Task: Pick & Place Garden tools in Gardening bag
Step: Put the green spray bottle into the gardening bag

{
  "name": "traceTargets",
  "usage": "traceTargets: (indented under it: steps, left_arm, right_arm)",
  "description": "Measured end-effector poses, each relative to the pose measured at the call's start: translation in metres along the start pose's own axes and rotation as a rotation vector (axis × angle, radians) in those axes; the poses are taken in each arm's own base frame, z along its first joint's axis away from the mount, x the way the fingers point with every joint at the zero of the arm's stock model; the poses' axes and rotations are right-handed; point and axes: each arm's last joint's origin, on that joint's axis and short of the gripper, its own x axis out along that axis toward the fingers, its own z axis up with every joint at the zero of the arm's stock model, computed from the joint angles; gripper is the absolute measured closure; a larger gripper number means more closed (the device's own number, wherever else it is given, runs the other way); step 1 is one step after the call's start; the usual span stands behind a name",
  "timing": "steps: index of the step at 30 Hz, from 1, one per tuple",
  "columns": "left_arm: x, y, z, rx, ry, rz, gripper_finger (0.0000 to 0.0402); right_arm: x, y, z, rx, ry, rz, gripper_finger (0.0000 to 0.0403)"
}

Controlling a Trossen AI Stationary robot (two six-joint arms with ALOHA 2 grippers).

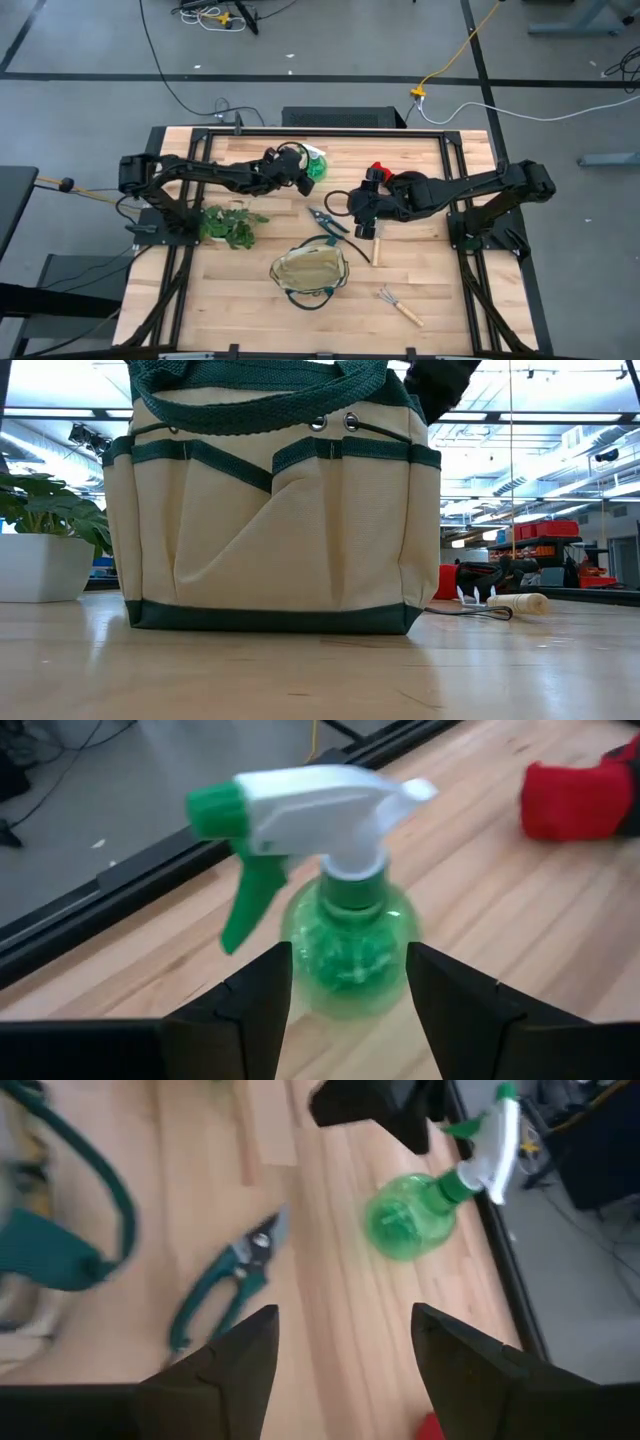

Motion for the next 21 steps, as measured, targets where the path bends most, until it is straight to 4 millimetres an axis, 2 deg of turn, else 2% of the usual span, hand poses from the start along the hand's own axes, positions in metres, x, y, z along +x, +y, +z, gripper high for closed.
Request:
traceTargets:
  steps: [7,16,21]
  left_arm:
    - [0.004,0.002,-0.001,0.001,0.005,0.007,0.0196]
    - [0.005,0.003,0.0,0.038,0.003,0.007,0.0196]
    - [0.006,0.004,0.0,0.045,0.005,0.008,0.0196]
  right_arm:
    - [0.03,-0.011,-0.009,0.017,-0.071,-0.039,0.0172]
    - [0.063,-0.054,-0.014,0.137,-0.202,-0.063,0.0172]
    - [0.077,-0.076,-0.023,0.216,-0.275,-0.069,0.0172]
